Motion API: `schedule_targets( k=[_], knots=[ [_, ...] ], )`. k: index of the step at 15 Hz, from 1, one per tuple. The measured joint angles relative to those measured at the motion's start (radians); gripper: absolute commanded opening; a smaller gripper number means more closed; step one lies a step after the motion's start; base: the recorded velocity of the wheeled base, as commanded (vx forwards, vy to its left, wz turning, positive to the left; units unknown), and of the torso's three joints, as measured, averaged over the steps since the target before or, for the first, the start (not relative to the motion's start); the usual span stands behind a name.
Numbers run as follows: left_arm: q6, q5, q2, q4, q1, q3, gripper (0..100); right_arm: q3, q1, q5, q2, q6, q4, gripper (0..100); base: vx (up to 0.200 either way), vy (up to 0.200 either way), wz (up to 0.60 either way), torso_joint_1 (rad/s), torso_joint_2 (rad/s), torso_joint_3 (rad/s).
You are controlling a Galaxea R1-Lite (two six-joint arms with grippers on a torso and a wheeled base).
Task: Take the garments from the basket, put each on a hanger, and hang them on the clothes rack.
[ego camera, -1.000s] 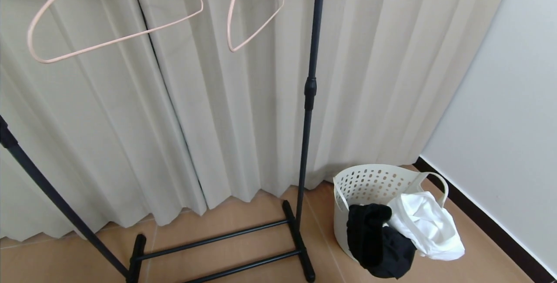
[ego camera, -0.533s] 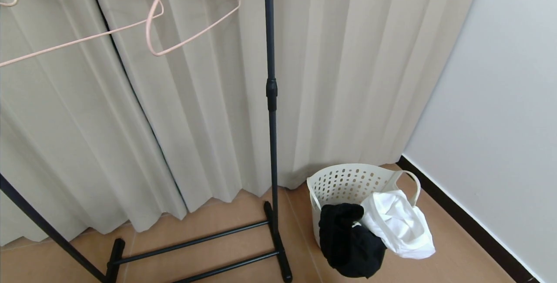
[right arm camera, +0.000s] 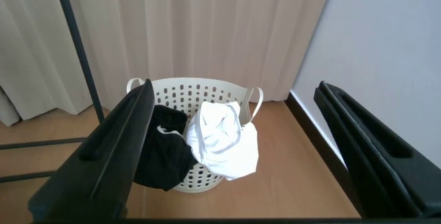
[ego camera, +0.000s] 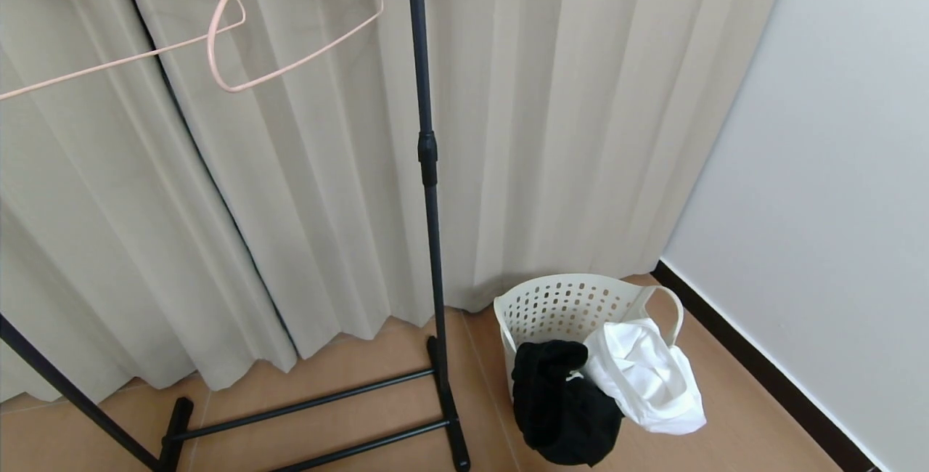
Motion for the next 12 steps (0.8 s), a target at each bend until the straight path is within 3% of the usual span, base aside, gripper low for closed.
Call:
schedule_targets(
  k=[7,12],
  knots=[
    [0.002,-0.002,0.0,0.003,0.001,0.0,100,0.0,0.0,0.0,0.0,-0.002,0.0,100,0.0,0.0,0.0,0.007,0.07,0.044],
    [0.001,-0.003,0.0,0.001,0.001,0.0,100,0.0,0.0,0.0,0.0,0.0,0.0,100,0.0,0.0,0.0,0.003,0.04,-0.133]
  ],
)
